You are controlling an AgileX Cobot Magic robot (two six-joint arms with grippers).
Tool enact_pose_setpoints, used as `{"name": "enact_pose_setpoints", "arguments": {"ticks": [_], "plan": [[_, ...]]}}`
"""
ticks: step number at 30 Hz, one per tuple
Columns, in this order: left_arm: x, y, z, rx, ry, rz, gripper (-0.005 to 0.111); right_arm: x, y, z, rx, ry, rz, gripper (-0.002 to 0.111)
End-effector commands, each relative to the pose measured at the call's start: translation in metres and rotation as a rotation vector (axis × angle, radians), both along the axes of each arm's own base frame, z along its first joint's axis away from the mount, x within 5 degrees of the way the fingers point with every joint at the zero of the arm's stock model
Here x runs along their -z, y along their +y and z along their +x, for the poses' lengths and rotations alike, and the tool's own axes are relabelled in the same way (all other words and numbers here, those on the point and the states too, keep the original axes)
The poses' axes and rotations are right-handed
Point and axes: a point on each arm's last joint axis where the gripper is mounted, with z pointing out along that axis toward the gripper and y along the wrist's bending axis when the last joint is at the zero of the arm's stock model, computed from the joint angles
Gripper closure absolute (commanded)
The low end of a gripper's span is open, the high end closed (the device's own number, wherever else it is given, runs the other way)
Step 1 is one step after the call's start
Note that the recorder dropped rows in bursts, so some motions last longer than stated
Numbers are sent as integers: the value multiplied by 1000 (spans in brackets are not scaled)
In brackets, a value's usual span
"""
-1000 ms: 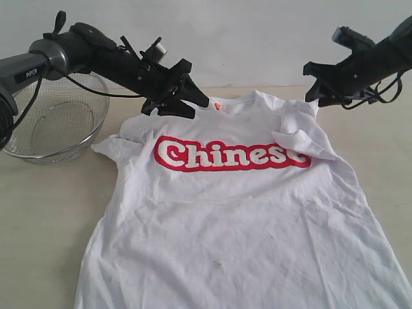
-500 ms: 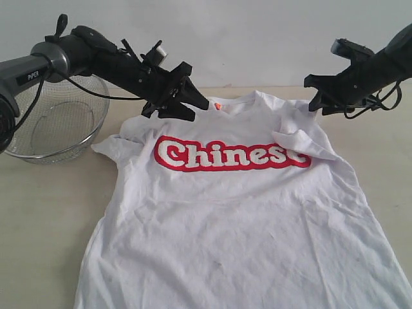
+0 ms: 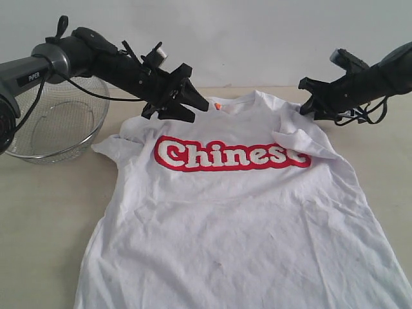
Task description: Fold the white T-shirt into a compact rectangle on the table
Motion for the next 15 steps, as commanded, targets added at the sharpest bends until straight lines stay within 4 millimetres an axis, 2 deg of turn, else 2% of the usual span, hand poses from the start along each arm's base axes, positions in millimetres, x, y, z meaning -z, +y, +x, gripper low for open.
{"name": "enact_pose_setpoints", "arguments": {"ticks": [1, 4, 9, 15], "plan": [[-6, -2, 0, 9, -16, -6, 56, 3, -3, 2, 17, -19, -13, 78], [-6, -2, 0, 9, -16, -6, 56, 2, -4, 3, 27, -27, -21, 82], [-6, -2, 0, 9, -16, -6, 56, 2, -7, 5, 30, -53, -54, 109], [-6, -2, 0, 9, -16, -6, 56, 1, -9, 6, 9, -89, -107, 108]]}}
